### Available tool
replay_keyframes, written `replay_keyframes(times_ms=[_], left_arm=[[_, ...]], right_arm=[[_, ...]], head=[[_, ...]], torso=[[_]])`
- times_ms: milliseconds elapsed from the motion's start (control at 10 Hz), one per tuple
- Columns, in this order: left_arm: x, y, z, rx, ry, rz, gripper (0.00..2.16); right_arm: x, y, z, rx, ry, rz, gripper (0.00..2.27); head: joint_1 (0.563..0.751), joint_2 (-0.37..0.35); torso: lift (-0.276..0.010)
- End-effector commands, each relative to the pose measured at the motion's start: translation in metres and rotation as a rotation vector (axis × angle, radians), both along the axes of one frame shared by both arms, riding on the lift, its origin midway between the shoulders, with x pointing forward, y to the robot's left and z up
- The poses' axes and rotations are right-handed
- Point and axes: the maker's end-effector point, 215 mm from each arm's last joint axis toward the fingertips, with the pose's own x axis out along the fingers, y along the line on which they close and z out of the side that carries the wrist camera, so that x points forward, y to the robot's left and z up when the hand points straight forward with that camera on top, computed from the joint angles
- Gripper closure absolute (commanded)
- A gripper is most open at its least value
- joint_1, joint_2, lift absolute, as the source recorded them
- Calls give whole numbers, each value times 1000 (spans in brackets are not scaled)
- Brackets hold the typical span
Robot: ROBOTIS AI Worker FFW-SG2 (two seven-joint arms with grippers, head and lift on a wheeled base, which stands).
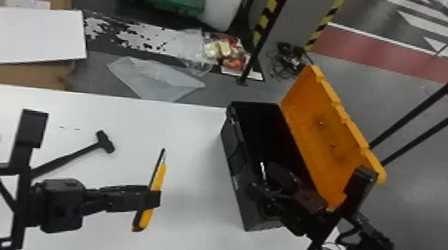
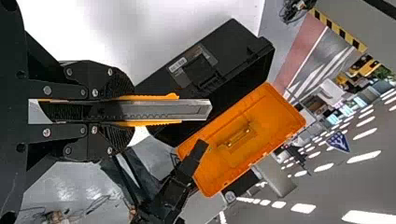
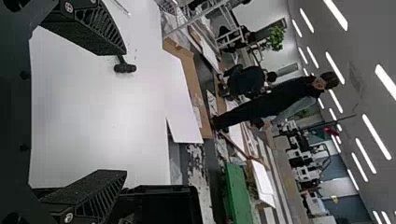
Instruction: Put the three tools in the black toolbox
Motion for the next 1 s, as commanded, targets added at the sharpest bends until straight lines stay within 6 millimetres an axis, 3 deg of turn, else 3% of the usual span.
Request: replay_keyframes(times_ms=[0,400,900], left_arm=[[-10,-9,-7,28,20,-35,1004],[-28,-14,-14,57,50,-62,1004],[-9,-19,-14,92,-53,-17,1004]], right_arm=[[1,5,-9,17,67,31,90],[8,6,-9,33,128,65,90],[6,15,-14,38,230,132,90]], head=[[695,-350],[695,-350],[695,-350]], torso=[[-55],[-55],[-55]])
